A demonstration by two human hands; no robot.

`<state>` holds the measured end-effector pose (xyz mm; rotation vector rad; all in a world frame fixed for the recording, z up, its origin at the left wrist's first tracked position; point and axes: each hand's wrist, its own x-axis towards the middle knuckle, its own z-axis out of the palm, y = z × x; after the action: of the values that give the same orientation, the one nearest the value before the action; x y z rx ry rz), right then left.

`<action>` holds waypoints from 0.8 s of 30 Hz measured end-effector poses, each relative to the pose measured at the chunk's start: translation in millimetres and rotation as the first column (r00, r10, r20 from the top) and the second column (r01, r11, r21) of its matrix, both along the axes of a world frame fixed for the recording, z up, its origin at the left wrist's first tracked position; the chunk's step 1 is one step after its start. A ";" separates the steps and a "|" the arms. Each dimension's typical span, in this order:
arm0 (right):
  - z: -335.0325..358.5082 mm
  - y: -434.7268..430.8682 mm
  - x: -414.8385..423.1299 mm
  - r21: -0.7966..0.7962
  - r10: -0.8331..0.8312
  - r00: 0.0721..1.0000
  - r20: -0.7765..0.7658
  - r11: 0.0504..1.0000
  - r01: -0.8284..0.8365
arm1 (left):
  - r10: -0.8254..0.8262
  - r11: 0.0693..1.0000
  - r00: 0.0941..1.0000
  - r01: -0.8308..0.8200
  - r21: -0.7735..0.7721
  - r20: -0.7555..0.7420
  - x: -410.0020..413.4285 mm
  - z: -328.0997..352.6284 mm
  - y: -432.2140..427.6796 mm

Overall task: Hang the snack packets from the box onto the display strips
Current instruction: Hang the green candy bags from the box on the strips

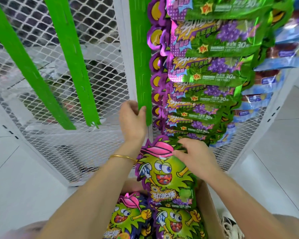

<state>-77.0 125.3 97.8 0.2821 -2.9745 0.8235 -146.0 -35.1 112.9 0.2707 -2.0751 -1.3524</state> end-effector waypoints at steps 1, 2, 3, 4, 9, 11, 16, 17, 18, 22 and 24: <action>2.2 0.5 0.7 -0.011 0.000 1.000 -0.001 1.000 -0.001 | -0.005 1.000 1.000 0.005 -0.005 0.010 0.1 0.2 -2.9; 3.1 1.3 0.8 -0.028 -0.001 1.000 -0.001 1.000 0.001 | -0.018 1.000 1.000 0.018 -0.009 0.013 2.4 1.7 -7.3; 4.6 1.4 1.5 -0.043 -0.004 1.000 0.003 0.999 0.004 | -0.035 0.999 0.999 0.035 -0.007 0.013 6.6 3.6 -13.7; 5.4 0.7 2.2 -0.057 -0.008 1.000 0.007 0.998 0.008 | -0.059 0.998 0.998 0.059 -0.001 0.014 12.3 5.9 -21.0; 10.4 -13.3 7.3 -0.132 0.015 0.999 -0.030 0.991 -0.019 | -0.245 0.969 0.960 0.241 0.050 0.137 52.3 16.3 -58.0; 13.9 -21.3 7.9 -0.177 0.037 0.997 -0.061 0.983 -0.048 | -0.349 0.936 0.910 0.328 0.127 0.221 61.3 21.7 -68.0; 31.3 -42.5 4.7 -0.284 0.032 0.993 -0.113 0.957 -0.063 | -0.456 0.887 0.814 0.449 0.108 0.360 73.9 40.6 -71.1; 35.7 -46.1 5.3 -0.275 0.015 0.991 -0.133 0.960 -0.051 | -0.453 0.887 0.802 0.450 0.106 0.389 74.4 43.4 -71.1; 40.7 -49.2 6.7 -0.251 -0.009 0.988 -0.157 0.967 -0.032 | -0.465 0.882 0.784 0.453 0.133 0.412 76.0 47.6 -70.6; 52.7 -56.5 13.5 -0.204 -0.085 0.965 -0.248 0.978 0.034 | -0.483 0.871 0.736 0.461 0.171 0.474 85.4 59.9 -65.1; 55.2 -58.5 16.7 -0.199 -0.104 0.953 -0.285 0.979 0.047 | -0.482 0.870 0.730 0.464 0.167 0.484 87.3 62.8 -62.8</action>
<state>-60.4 66.8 153.0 0.2546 -2.5927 0.9558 -58.7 -97.9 175.7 0.1185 -2.7039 -1.7655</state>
